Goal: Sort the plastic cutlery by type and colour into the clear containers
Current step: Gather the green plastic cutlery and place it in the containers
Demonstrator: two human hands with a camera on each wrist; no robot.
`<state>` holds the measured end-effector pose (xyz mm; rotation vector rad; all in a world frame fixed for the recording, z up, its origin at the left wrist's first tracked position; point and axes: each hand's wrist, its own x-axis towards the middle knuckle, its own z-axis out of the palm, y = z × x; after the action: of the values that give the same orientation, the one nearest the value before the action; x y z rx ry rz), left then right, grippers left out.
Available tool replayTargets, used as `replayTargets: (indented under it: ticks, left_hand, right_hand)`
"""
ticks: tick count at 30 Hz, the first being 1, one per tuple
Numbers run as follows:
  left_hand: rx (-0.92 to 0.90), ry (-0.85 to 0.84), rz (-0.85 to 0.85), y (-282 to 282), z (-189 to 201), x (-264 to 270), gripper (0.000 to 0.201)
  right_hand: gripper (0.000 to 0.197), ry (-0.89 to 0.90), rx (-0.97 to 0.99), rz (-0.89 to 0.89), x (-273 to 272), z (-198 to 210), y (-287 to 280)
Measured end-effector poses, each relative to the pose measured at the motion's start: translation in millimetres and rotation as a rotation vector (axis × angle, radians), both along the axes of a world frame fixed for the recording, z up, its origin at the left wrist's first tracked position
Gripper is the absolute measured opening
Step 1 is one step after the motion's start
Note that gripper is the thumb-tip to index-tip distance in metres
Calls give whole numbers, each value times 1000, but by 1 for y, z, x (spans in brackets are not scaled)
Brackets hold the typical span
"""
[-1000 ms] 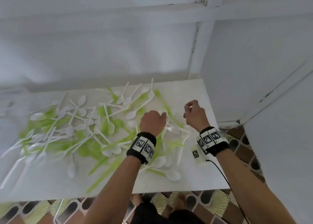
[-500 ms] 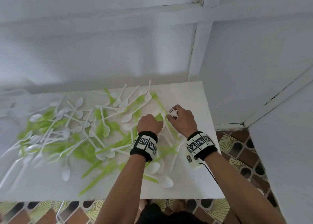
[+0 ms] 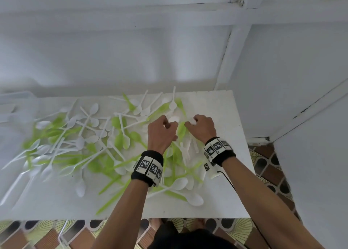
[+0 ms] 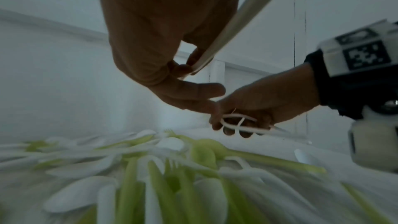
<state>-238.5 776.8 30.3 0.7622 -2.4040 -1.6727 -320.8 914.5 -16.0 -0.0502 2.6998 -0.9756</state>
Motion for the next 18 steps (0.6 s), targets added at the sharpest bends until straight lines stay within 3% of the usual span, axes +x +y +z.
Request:
replayTargets:
  ticks: [4,6,12,15,18]
  left_hand:
    - [127,-98,-189,3,-16,-8,26]
    - [107,-178,-317,8,-24,-16,24]
    - [-482,-447,-439,34,-35,-34,43]
    - [-638,-489,-492,45,-40,-38,44]
    - [-711,-489,-477,52,-43,-39,33]
  right_hand:
    - [35,-67,-164,-22,0,16,16]
    - [36,-68,-219,-76,1,22,26]
    - [30,-135,-412,-287,24,25,48]
    - [29,-130,-227,-221,29,10,55]
    - [30,-82,88,-6,35,-4,54]
